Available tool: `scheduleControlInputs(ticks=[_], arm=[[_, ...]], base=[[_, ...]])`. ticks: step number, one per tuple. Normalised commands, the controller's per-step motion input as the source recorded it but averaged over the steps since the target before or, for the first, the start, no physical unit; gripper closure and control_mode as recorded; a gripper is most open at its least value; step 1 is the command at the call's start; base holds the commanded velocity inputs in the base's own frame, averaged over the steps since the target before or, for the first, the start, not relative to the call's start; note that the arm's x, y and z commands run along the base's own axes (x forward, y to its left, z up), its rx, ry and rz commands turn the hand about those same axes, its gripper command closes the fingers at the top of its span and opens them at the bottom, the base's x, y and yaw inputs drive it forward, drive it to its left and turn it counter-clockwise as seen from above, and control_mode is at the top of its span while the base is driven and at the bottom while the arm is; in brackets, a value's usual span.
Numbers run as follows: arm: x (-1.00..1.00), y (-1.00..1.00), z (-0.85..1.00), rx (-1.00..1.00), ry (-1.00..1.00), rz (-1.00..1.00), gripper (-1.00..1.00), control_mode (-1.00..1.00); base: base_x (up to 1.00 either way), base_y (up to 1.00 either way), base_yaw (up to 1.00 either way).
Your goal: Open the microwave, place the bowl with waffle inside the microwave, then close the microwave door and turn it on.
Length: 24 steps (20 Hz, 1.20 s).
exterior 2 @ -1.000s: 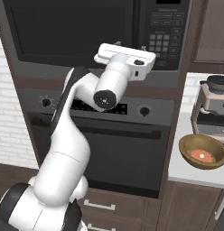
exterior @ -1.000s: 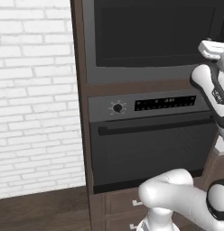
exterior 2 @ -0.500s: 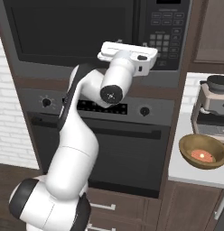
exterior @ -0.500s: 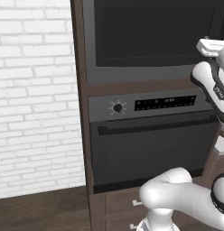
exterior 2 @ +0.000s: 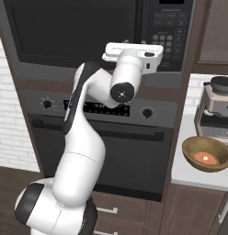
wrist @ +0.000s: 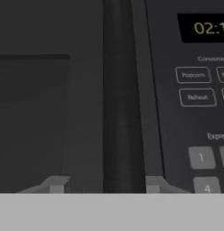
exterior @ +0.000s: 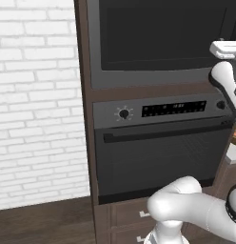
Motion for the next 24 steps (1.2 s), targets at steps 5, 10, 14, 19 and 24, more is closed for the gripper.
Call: scheduleControlInputs(ticks=[5,10,14,19,24], arm=[[-0.07,-0.11,-0.02,-0.01,-0.01,0.08,1.00,-1.00],[-0.58,-0.13,-0.03,-0.06,-0.08,0.13,1.00,-1.00],[-0.95,-0.17,-0.17,-0.12,-0.08,0.14,1.00,-1.00],[-1.00,-0.19,-0.33,-0.07,-0.01,0.11,1.00,-1.00],[-1.00,-0.05,-0.35,-0.07,0.00,0.11,1.00,-1.00]], base=[[0.00,0.00,0.00],[0.00,0.00,0.00],[0.00,0.00,0.00],[0.00,0.00,0.00],[0.00,0.00,0.00]])
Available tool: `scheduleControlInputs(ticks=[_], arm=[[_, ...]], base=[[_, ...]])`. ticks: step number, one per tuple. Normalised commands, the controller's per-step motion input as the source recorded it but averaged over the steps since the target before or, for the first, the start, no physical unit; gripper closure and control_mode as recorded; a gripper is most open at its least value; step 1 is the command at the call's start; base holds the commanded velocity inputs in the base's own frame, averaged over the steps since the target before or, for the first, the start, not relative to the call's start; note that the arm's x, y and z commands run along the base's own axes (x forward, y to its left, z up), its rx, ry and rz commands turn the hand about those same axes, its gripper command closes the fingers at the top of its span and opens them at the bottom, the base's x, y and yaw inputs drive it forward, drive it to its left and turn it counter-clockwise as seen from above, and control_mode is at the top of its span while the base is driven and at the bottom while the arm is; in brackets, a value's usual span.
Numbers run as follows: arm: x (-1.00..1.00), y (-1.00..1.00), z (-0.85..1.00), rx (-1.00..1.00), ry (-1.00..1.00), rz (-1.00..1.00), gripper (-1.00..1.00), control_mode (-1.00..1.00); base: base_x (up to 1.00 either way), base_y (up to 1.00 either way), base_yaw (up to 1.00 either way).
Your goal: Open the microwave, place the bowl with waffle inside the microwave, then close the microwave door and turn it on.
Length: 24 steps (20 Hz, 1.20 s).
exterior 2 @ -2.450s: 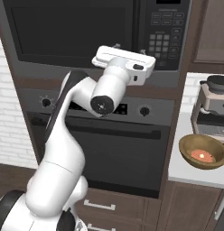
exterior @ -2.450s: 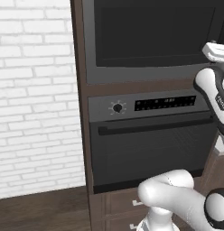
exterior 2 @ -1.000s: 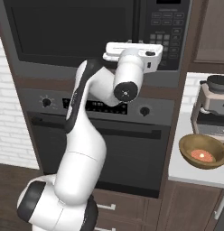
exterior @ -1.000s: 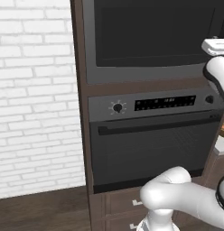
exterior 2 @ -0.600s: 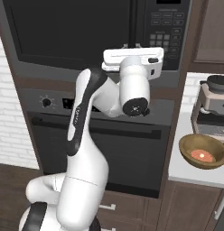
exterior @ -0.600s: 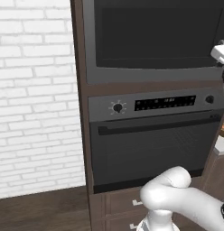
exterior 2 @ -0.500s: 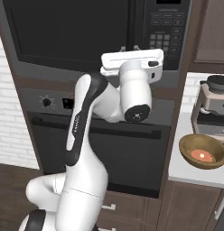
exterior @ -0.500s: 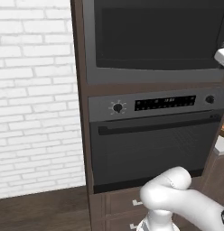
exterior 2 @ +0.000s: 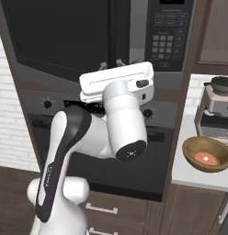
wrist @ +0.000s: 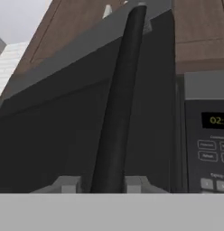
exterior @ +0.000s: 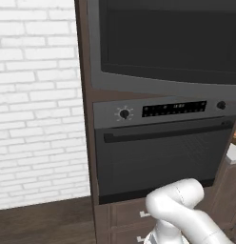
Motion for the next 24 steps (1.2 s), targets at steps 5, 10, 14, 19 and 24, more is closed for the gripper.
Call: scheduleControlInputs(ticks=[5,10,14,19,24], arm=[[-1.00,0.00,-0.33,-0.09,0.00,0.12,-1.00,-1.00],[-1.00,-0.21,-0.15,-0.12,-0.02,0.11,-1.00,-1.00],[-0.73,-0.88,0.00,-0.18,-0.12,0.04,-1.00,-1.00],[0.83,-0.72,-0.10,-0.16,0.03,0.06,-1.00,-1.00],[1.00,-0.17,-0.53,-0.29,0.02,0.07,-1.00,-1.00]], base=[[0.00,0.00,0.00],[0.00,0.00,0.00],[0.00,0.00,0.00],[0.00,0.00,0.00],[0.00,0.00,0.00]])
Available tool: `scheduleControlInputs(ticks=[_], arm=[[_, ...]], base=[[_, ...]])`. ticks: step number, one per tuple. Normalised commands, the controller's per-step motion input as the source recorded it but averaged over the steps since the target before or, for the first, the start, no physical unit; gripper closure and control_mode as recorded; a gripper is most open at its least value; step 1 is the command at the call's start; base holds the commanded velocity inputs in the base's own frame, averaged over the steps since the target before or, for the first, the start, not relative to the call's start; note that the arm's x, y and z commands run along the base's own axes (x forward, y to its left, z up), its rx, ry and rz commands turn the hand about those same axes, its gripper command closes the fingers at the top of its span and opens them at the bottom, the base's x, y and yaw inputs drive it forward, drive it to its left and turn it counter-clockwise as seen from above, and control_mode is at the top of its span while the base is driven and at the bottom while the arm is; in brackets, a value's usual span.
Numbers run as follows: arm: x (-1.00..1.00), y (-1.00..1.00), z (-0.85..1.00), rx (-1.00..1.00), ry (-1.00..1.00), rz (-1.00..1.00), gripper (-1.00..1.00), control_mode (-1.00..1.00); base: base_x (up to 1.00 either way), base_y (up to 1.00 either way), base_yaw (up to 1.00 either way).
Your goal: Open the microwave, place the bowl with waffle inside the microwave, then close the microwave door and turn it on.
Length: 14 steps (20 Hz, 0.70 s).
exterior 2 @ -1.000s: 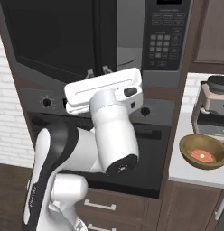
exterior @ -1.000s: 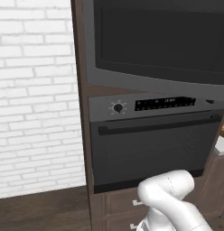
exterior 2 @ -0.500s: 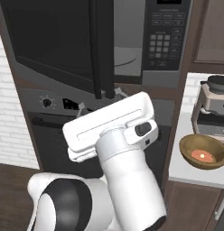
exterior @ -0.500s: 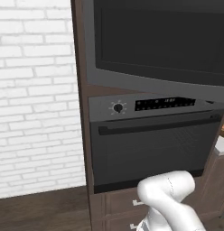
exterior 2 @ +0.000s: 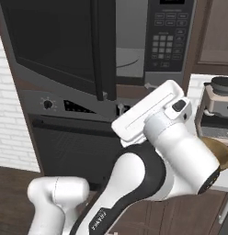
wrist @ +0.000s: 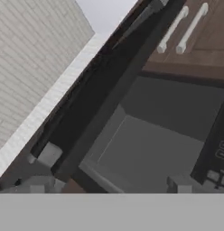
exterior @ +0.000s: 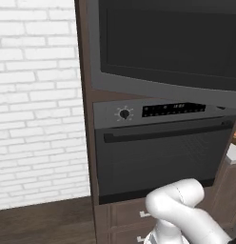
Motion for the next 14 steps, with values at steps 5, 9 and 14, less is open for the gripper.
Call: scheduleControlInputs(ticks=[5,9,14], arm=[[0.99,-0.26,-0.33,-0.11,-0.11,0.09,-1.00,-1.00],[1.00,0.00,0.00,-0.15,-0.18,0.16,-1.00,-1.00],[0.95,0.00,0.00,-0.17,-0.25,0.18,-1.00,-1.00]], base=[[0.00,0.00,0.00],[0.00,0.00,0.00],[0.00,0.00,0.00]])
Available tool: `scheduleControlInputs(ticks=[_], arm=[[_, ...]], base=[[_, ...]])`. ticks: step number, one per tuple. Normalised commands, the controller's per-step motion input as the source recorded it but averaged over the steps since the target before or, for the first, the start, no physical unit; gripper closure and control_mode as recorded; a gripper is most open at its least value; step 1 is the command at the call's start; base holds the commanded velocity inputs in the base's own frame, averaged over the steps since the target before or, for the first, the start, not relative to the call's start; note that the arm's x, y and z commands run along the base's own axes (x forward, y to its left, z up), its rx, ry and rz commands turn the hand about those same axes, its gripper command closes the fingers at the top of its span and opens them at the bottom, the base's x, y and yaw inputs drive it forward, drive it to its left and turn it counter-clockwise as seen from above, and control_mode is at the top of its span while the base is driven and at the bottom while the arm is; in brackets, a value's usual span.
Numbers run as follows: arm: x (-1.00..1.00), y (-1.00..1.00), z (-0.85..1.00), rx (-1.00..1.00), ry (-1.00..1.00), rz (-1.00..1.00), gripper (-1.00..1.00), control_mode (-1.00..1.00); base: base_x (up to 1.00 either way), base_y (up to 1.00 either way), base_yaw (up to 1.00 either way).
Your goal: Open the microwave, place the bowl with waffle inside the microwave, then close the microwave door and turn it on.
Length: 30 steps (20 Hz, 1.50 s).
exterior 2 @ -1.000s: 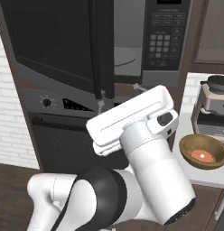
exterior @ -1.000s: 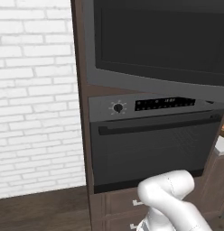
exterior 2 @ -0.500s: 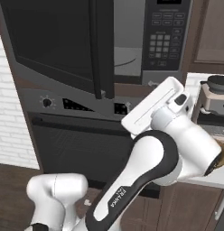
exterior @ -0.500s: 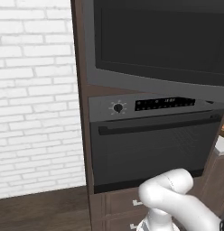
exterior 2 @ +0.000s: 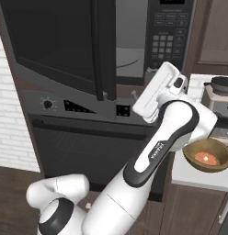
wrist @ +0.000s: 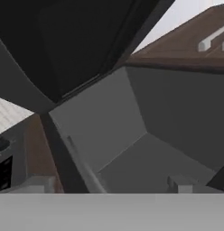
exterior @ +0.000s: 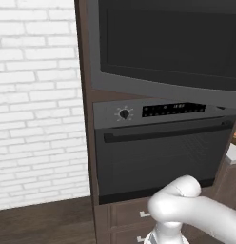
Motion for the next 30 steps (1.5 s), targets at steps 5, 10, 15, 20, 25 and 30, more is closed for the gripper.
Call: scheduleControlInputs(ticks=[5,10,15,20,25,30], arm=[[0.00,-0.01,0.00,-0.11,-0.29,0.20,-1.00,-1.00],[-0.96,0.07,0.00,0.00,-0.27,0.25,-1.00,-1.00],[-0.74,0.56,-0.05,0.00,-0.16,0.28,-1.00,-1.00],[-0.16,0.91,0.00,0.00,-0.08,0.17,-1.00,-1.00],[-0.36,0.87,0.00,0.00,-0.06,0.04,-1.00,-1.00],[-1.00,0.55,0.00,0.00,-0.18,0.16,-1.00,-1.00]], base=[[0.00,0.00,0.00],[0.00,0.00,0.00],[0.00,0.00,0.00],[0.00,0.00,0.00],[0.00,0.00,0.00],[0.00,0.00,0.00]])
